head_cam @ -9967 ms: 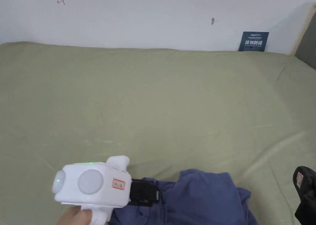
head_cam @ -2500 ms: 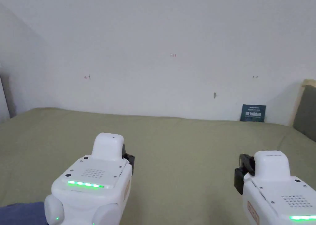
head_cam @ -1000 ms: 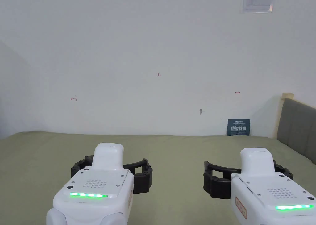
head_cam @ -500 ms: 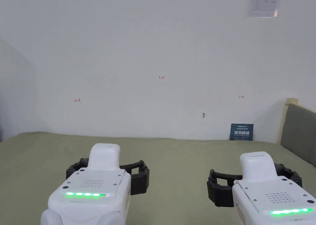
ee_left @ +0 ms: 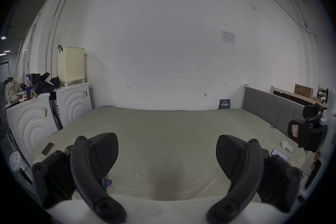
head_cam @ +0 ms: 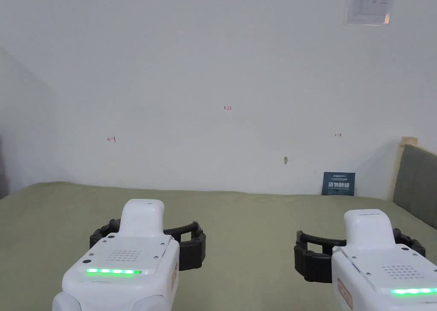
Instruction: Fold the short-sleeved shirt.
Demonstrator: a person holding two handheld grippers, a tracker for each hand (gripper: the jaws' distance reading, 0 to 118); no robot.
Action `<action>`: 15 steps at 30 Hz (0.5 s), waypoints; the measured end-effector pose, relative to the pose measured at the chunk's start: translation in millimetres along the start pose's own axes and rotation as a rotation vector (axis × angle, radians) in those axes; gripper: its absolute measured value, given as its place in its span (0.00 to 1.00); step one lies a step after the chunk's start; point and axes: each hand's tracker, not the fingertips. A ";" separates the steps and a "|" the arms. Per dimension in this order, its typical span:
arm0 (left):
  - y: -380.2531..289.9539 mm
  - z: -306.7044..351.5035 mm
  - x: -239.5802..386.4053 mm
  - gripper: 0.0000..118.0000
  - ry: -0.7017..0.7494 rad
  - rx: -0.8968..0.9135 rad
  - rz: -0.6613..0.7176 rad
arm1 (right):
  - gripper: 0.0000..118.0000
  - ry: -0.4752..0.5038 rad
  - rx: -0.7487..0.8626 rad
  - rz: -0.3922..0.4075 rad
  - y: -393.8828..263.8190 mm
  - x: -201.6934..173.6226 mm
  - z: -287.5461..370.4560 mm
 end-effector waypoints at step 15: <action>4.0 1.2 0.6 0.95 -0.022 -0.009 0.014 | 0.97 -0.049 -0.032 -0.085 -2.4 7.7 -16.3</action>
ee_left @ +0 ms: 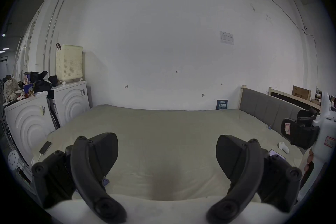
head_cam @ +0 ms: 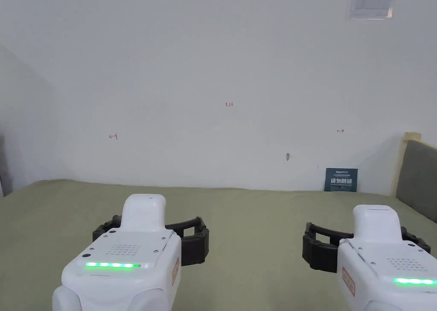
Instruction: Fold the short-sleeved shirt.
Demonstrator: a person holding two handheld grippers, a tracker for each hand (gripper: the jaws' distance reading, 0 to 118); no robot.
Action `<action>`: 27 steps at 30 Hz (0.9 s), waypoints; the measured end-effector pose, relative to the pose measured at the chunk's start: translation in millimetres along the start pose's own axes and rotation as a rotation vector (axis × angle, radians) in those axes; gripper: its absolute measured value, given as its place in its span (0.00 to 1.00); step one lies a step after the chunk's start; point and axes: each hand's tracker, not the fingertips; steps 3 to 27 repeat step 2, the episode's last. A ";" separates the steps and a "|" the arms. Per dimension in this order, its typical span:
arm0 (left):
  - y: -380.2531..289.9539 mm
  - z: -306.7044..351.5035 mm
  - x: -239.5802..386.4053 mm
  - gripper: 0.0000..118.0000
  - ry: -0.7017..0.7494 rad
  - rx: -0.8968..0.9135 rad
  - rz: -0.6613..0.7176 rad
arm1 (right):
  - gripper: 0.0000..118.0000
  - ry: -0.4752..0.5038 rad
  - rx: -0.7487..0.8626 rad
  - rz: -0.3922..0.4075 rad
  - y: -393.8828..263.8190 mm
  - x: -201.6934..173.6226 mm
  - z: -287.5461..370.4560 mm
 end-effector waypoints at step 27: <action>0.5 0.1 0.3 0.95 -0.006 0.000 -0.008 | 0.99 0.041 -0.022 -0.071 2.8 5.5 -1.4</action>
